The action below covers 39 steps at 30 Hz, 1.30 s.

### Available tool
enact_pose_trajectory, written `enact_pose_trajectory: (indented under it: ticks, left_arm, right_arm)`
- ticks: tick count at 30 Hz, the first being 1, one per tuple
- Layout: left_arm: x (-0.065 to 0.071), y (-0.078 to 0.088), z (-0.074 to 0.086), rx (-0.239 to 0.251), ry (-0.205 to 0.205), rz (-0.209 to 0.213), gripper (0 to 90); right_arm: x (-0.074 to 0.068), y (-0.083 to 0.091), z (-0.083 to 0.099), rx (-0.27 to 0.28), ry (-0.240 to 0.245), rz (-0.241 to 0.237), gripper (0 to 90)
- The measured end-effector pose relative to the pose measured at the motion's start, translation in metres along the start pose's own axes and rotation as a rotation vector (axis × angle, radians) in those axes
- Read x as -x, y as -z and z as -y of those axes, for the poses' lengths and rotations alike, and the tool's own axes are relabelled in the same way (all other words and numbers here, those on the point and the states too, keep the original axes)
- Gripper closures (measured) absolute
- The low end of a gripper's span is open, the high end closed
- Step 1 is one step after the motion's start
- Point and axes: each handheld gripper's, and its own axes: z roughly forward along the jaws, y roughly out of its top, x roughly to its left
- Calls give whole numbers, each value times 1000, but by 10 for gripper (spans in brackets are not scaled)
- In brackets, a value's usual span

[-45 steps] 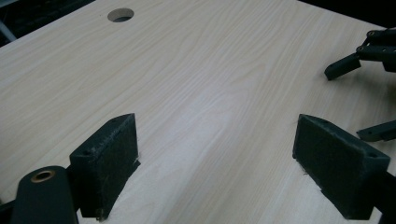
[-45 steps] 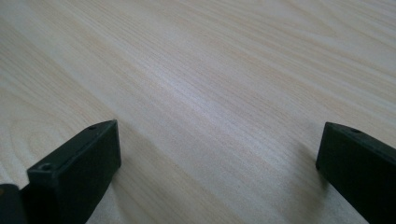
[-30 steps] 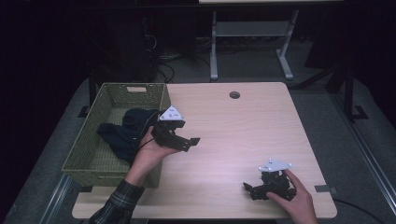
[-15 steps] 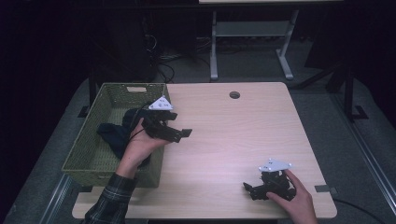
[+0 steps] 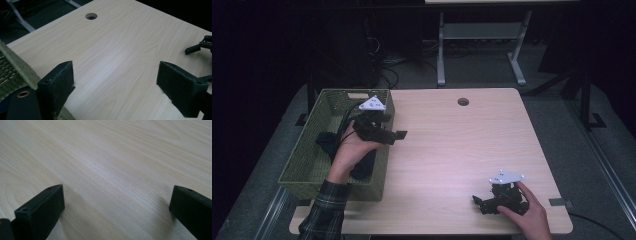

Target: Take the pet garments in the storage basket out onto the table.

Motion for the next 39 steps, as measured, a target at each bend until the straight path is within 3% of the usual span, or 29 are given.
enact_pose_trajectory:
  ticks: [29, 39]
  left_arm:
    - [-43, 33, 25, -19, 66, -89, 145]
    - [-58, 38, 37, -50, 96, -136, 158]
  right_arm:
    - [0, 0, 0, 2, 4, 0, 0]
    - [0, 0, 0, 3, 5, 0, 0]
